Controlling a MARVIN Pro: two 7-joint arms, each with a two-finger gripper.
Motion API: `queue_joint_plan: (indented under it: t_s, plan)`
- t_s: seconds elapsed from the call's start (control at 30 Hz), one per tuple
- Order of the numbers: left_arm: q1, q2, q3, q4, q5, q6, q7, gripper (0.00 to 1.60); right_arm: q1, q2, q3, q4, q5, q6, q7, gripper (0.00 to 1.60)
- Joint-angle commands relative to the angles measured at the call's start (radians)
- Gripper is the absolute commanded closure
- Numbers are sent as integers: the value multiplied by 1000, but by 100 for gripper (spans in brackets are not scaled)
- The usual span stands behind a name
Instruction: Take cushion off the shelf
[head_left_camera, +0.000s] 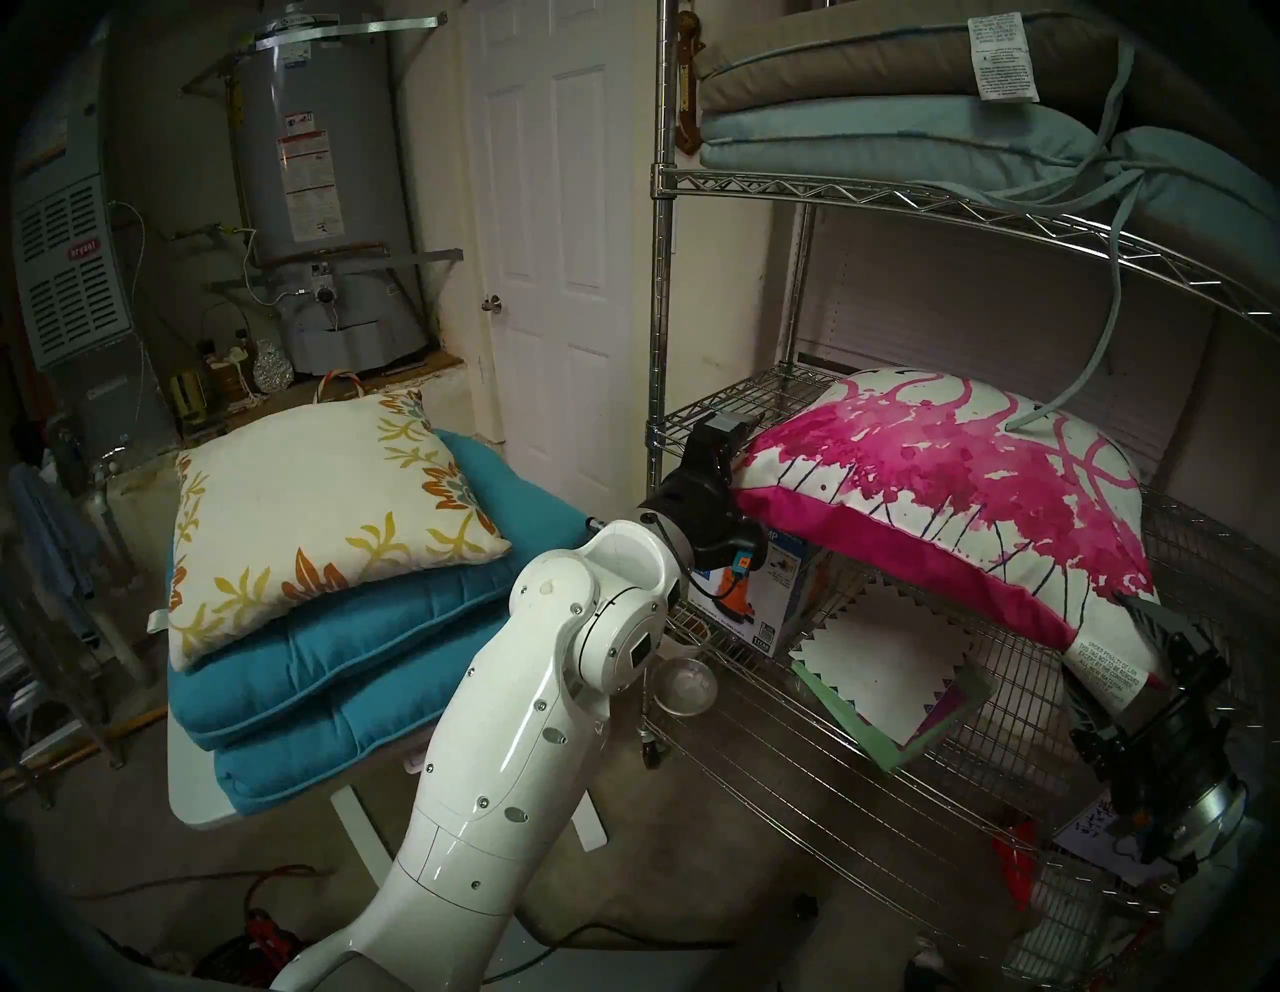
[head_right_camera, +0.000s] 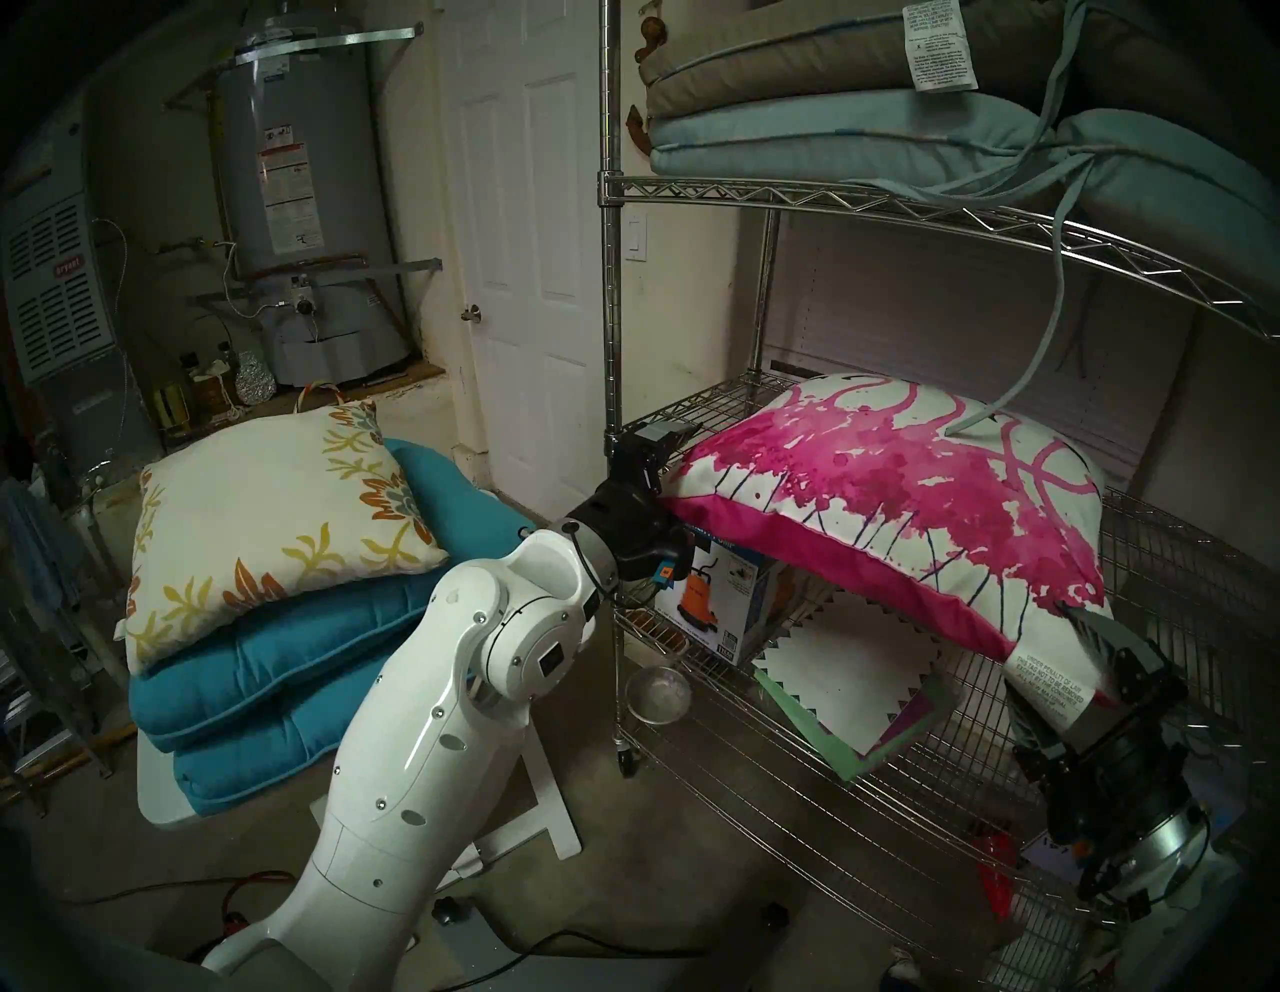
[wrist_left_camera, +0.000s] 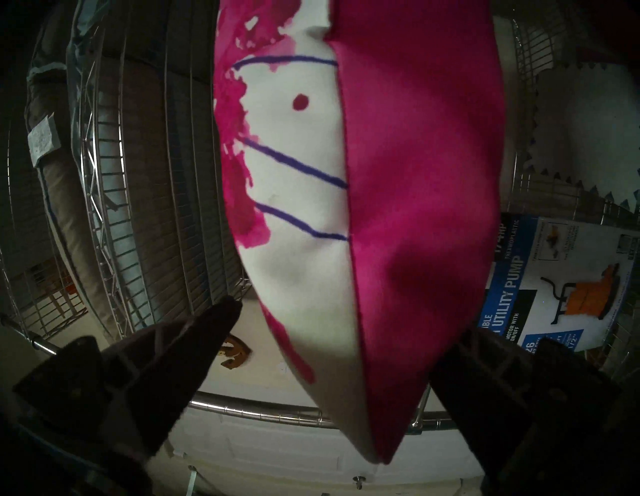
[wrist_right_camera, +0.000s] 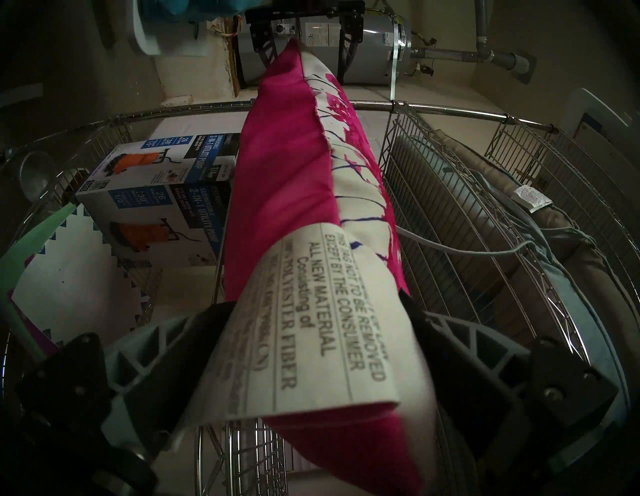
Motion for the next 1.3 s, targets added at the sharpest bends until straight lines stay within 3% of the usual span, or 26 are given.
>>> queue_joint_plan:
  t_s: [0.0,0.73,1.27]
  plan:
    - [-1,11,6,-23,2,-12,-6,0,2,1,0,-16,0,-1,-1,0]
    - [-98,25,28,75,27,-86,98,0,7,-3,2,-15,-1,-6,3,0]
    - [-106,19,51,106,62,-114,177,0,10,-7,3,-16,-1,-9,7,0]
